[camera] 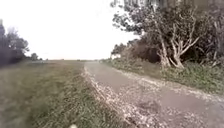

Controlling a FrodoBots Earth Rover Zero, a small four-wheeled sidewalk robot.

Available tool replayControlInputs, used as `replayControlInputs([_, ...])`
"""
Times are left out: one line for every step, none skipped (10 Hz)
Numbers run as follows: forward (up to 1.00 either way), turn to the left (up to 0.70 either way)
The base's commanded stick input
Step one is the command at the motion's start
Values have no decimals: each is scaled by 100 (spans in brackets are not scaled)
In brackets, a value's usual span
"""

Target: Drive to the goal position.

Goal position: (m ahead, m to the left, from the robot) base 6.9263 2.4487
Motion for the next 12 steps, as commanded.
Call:
replayControlInputs([59,0])
replayControlInputs([60,0])
replayControlInputs([60,0])
replayControlInputs([60,0])
replayControlInputs([60,0])
replayControlInputs([60,0])
replayControlInputs([60,0])
replayControlInputs([59,0])
replayControlInputs([60,0])
replayControlInputs([60,0])
replayControlInputs([60,0])
replayControlInputs([60,0])
